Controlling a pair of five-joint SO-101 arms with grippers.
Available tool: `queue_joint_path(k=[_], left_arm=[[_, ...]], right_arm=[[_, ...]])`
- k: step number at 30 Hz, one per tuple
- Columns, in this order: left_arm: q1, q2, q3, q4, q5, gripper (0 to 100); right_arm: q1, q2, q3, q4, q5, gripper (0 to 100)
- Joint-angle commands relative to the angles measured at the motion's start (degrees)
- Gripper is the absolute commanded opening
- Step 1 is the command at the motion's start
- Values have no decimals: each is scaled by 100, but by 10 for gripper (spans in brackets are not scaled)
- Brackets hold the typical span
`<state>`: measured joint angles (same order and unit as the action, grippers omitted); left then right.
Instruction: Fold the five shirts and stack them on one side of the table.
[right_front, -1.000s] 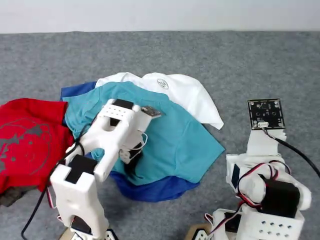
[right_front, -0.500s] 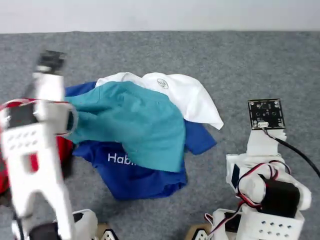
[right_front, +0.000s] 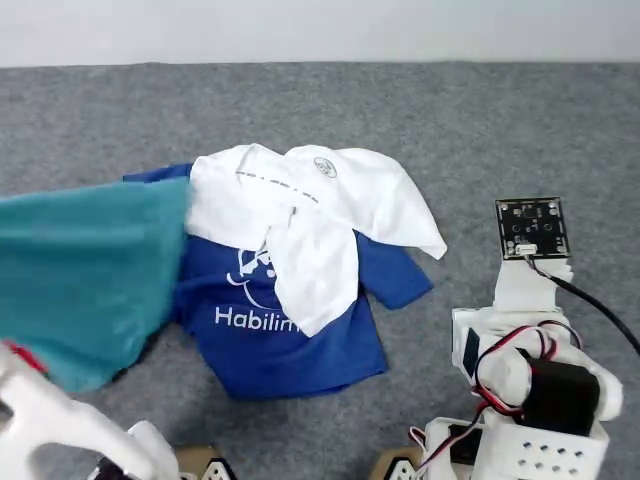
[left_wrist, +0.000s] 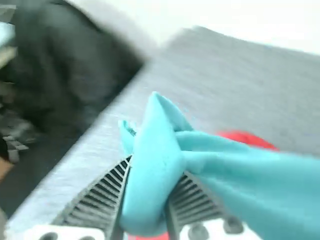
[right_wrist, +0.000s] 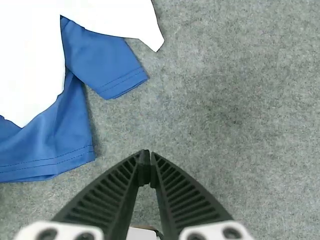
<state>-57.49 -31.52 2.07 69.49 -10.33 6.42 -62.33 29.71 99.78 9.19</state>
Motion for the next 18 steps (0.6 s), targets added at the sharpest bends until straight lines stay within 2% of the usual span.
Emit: queue_joint_path(k=[1,10,15,18], left_arm=[[-633,-211,-242,-730,44,4],[-1240,-220,-215,-1143,-26,24],[-1143,-237,-215,-721,-396,266],[-1081,-246,-242,-387,-536,327]], right_arm=[[4,4,-308,40,62,9],[4,13,-308,31,62,9],[4,13,-308,22,62,9],[4,13,-308,22,62,9]])
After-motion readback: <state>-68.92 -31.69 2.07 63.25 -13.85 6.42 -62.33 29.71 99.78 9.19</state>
